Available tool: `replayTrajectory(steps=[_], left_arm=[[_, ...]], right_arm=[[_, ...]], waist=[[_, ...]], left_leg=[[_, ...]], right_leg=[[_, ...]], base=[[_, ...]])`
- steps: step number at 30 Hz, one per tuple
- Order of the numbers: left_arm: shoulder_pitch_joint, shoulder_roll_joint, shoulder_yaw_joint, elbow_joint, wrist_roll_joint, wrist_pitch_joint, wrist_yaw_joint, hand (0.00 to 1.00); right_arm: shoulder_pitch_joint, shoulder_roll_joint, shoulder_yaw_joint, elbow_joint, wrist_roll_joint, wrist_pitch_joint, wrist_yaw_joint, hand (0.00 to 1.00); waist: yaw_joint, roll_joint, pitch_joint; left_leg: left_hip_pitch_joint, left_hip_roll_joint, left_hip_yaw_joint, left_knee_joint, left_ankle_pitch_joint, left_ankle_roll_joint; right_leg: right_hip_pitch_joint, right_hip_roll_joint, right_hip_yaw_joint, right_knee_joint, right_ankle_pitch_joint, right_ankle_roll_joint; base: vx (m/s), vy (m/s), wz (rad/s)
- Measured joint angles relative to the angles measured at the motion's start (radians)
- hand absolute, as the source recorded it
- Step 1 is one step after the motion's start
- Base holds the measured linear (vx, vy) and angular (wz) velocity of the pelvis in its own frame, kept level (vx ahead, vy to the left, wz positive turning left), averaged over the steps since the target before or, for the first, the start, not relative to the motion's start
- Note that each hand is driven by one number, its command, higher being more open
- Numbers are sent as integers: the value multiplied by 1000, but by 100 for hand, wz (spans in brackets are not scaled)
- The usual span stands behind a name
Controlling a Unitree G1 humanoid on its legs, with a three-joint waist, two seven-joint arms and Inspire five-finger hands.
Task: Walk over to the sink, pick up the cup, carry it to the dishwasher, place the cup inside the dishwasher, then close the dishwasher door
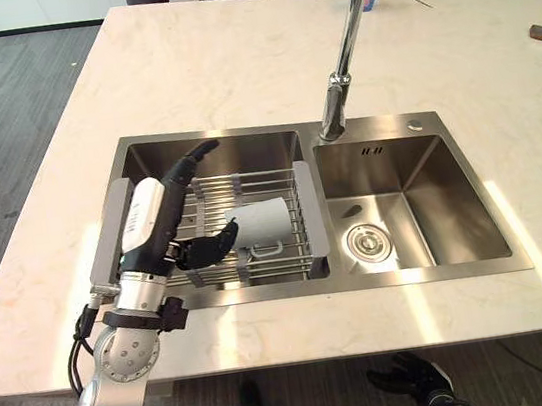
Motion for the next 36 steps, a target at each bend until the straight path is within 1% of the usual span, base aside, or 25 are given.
replayTrajectory(steps=[5,11,13,14,16,19,23,26,31,33,36], left_arm=[[0,1,-65,1,18,1,-49,90],[-11,-2,-153,18,44,8,-80,90],[-35,-6,-176,64,59,9,-80,90],[-51,-8,-182,101,72,16,-80,90],[-72,-16,-182,162,94,30,-75,90],[-76,-37,-181,189,117,40,-51,90],[-77,-48,-172,206,135,43,-32,90],[-78,-72,-143,227,135,46,-27,90],[-82,-96,-108,240,135,55,-9,90],[-82,-117,-76,245,134,61,4,90],[-82,-122,-50,258,129,62,12,90]], right_arm=[[10,0,-1,12,-16,10,7,90],[17,1,-1,12,-27,15,19,90],[15,3,0,12,-38,16,23,90],[9,4,1,10,-42,16,25,90],[3,6,2,1,-44,16,28,90],[5,6,3,-2,-43,16,33,90],[5,12,3,-11,-38,23,37,90],[6,16,3,-12,-35,26,41,90],[10,18,3,-13,-35,27,42,90],[9,19,3,-13,-35,28,44,90],[3,20,3,-13,-35,28,44,90]], waist=[[-22,-5,-8],[-24,-7,-35],[-24,-8,-40],[-26,-8,-42],[-32,-8,-42],[-36,-8,-42],[-40,-8,-42],[-49,-7,-43],[-50,-7,-43],[-50,-7,-43],[-50,-7,-43]], left_leg=[[22,2,11,-53,24,-7],[40,2,32,-81,25,-8],[57,0,35,-103,35,-8],[69,-4,36,-130,51,-6],[88,-7,38,-177,78,-4],[112,-11,41,-225,105,-2],[114,-12,53,-225,106,0],[116,-12,55,-226,107,0],[116,-12,55,-230,107,-1],[116,-12,54,-230,106,-2],[118,-12,51,-228,105,-2]], right_leg=[[-3,7,14,-7,4,0],[-4,8,36,-15,6,-1],[0,7,39,-16,7,-2],[-1,6,38,-16,7,-2],[-4,7,38,-17,8,-4],[-7,7,39,-18,11,-2],[-6,7,52,-33,22,2],[-4,7,54,-42,26,3],[1,9,53,-56,30,5],[6,10,52,-60,32,6],[16,12,50,-71,35,6]], base=[[11,-24,-9],[33,2,-9],[8,6,-2],[0,0,0],[-42,8,1],[-53,15,-2],[-49,25,-10],[-25,9,-2],[0,0,0],[39,-5,2],[35,-9,3]])
